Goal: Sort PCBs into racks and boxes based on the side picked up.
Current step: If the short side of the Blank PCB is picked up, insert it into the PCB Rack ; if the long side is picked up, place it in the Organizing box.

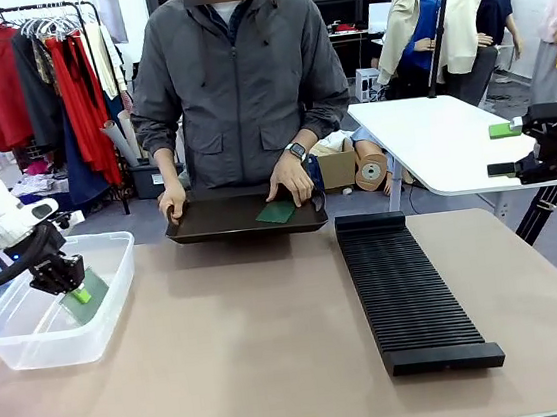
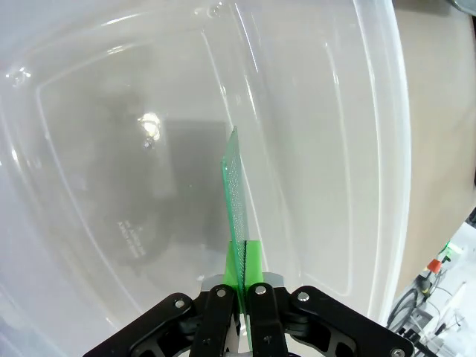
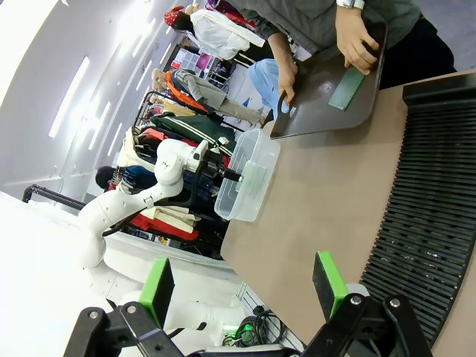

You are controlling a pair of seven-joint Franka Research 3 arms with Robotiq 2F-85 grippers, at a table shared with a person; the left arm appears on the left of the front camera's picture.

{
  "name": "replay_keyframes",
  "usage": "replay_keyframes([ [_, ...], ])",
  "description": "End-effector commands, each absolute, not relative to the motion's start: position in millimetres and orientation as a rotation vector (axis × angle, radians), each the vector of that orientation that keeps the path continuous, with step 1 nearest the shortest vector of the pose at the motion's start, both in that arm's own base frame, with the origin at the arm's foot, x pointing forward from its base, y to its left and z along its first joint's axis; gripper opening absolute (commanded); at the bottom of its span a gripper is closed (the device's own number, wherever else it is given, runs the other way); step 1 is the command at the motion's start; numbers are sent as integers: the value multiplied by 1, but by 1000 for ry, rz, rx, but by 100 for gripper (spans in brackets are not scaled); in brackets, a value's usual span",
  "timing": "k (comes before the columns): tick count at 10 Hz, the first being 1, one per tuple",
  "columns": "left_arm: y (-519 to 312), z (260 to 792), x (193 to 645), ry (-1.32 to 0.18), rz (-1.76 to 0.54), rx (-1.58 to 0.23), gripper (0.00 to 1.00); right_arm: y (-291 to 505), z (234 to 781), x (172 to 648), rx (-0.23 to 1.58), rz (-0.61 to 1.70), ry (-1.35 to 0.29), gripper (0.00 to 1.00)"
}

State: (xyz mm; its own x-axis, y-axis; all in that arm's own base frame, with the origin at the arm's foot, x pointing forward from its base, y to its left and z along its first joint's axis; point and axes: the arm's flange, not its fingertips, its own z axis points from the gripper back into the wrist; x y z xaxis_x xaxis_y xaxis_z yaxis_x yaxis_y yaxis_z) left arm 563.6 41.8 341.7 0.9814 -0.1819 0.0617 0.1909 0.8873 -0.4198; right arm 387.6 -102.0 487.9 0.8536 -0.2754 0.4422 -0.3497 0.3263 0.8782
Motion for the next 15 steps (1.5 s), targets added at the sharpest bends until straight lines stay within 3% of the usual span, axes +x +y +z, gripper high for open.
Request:
replay_keyframes([
  [1, 40, 338, 569, -38, -157, -475, 3, -101, 490, 388, 1263, 56, -590, 100],
  [2, 40, 337, 570, -39, -151, -475, 13, -101, 490, 388, 1263, 56, -590, 100],
  [6, 46, 355, 573, -73, -152, -441, 89, -101, 490, 388, 1263, 56, -590, 100],
  [7, 47, 363, 574, -80, -158, -425, 100, -101, 490, 388, 1263, 56, -590, 100],
  [15, 52, 390, 575, -144, -164, -404, 100, -101, 490, 388, 1263, 56, -590, 100],
])
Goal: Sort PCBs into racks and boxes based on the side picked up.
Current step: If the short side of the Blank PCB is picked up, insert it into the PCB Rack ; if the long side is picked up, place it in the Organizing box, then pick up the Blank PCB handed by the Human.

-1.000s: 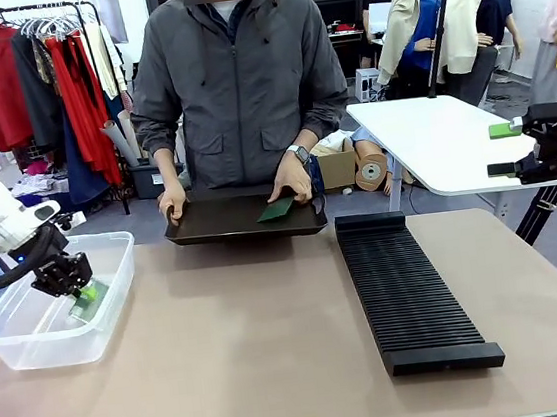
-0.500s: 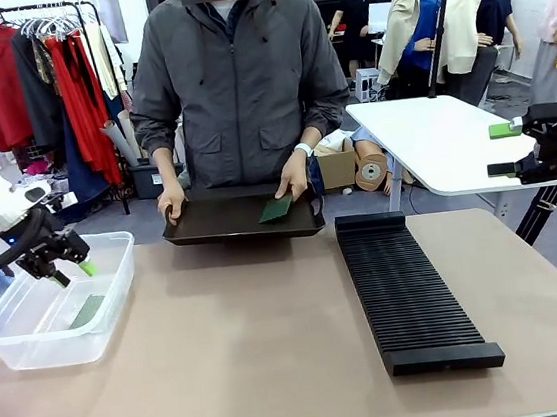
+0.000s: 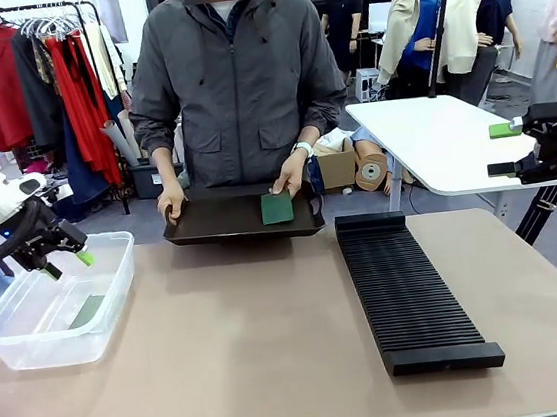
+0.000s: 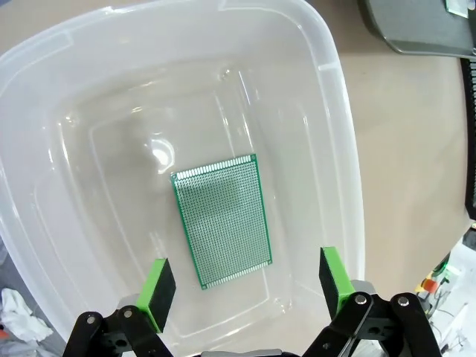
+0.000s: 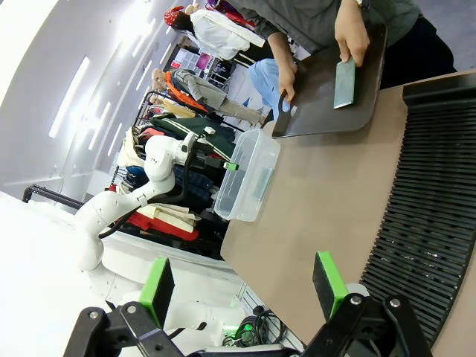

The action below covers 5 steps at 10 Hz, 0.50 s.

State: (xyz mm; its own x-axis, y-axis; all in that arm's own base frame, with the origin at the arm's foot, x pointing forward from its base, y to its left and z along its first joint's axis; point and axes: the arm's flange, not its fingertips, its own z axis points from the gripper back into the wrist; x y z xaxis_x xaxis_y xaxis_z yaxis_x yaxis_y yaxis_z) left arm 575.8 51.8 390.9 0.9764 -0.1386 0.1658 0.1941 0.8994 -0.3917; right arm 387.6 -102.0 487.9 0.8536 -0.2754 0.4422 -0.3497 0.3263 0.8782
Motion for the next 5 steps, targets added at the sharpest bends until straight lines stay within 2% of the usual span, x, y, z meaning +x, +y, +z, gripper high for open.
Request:
replay_keyframes([
  [1, 52, 390, 575, -142, -165, -404, 100, -101, 490, 388, 1263, 56, -590, 100],
  [5, 49, 388, 576, -137, -164, -409, 100, -101, 490, 388, 1263, 56, -590, 100],
])
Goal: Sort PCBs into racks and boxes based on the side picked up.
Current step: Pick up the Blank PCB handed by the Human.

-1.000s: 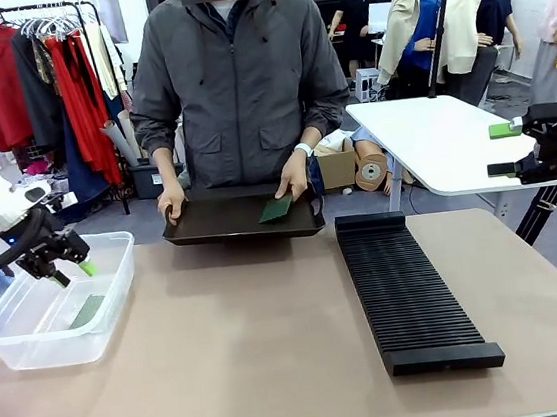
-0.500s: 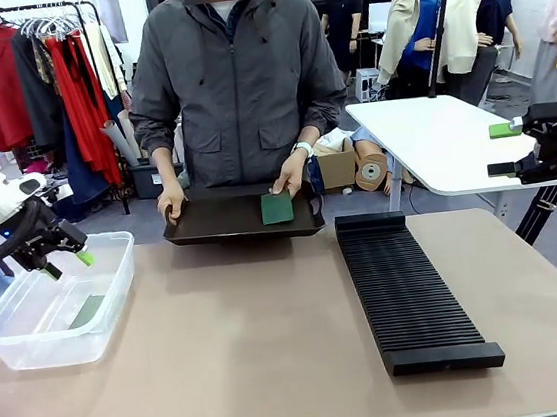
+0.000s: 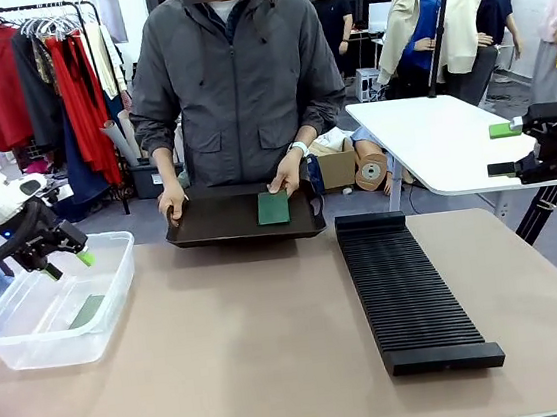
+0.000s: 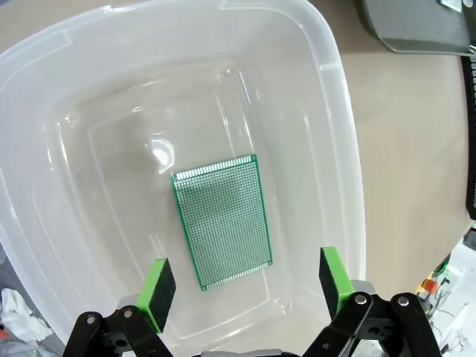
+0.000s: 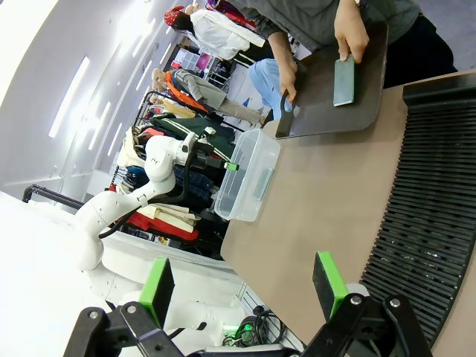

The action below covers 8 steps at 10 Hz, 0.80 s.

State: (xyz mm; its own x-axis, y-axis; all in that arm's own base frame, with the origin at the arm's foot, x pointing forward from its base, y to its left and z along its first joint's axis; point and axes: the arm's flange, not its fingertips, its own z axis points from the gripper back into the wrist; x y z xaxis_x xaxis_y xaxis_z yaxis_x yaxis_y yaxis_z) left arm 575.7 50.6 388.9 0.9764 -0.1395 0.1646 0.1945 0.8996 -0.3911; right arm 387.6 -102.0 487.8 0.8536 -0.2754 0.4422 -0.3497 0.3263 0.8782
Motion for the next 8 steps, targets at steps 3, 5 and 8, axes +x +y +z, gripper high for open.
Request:
replay_keyframes([
  [3, 50, 391, 576, -129, -135, -489, 100, -101, 490, 388, 1263, 56, -590, 100],
  [5, 56, 402, 574, -113, -114, -585, 100, -101, 490, 388, 1263, 56, -590, 100],
  [8, 69, 424, 572, -97, -54, -846, 100, -101, 490, 388, 1263, 56, -590, 100],
])
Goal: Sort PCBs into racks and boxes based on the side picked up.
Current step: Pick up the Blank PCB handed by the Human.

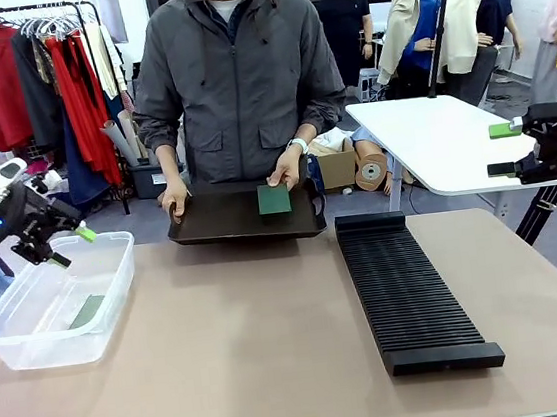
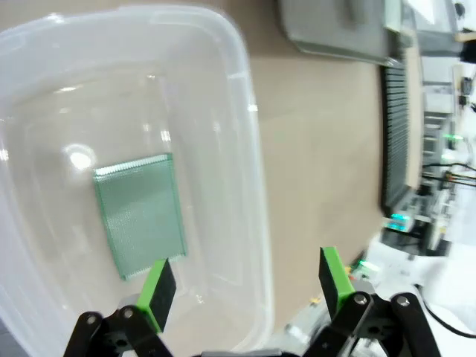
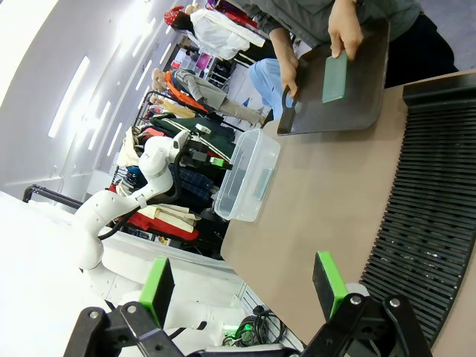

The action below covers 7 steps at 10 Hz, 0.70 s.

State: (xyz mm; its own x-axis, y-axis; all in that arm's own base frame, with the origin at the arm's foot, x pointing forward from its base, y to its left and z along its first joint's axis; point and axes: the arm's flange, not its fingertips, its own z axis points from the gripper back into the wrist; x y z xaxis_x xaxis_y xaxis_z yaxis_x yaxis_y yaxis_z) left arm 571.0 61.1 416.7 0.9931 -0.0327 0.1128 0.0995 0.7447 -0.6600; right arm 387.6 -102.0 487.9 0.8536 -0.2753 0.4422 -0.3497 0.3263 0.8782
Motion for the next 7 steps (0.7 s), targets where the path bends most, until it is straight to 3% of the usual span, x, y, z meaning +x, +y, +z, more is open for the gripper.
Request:
replay_keyframes([
  [1, 72, 429, 574, -127, -32, -898, 100, -101, 490, 388, 1263, 56, -590, 100],
  [3, 72, 443, 571, -62, -2, -1160, 100, -101, 490, 388, 1263, 56, -590, 100],
  [7, 64, 452, 561, -43, 38, -1439, 100, -101, 490, 388, 1263, 56, -590, 100],
])
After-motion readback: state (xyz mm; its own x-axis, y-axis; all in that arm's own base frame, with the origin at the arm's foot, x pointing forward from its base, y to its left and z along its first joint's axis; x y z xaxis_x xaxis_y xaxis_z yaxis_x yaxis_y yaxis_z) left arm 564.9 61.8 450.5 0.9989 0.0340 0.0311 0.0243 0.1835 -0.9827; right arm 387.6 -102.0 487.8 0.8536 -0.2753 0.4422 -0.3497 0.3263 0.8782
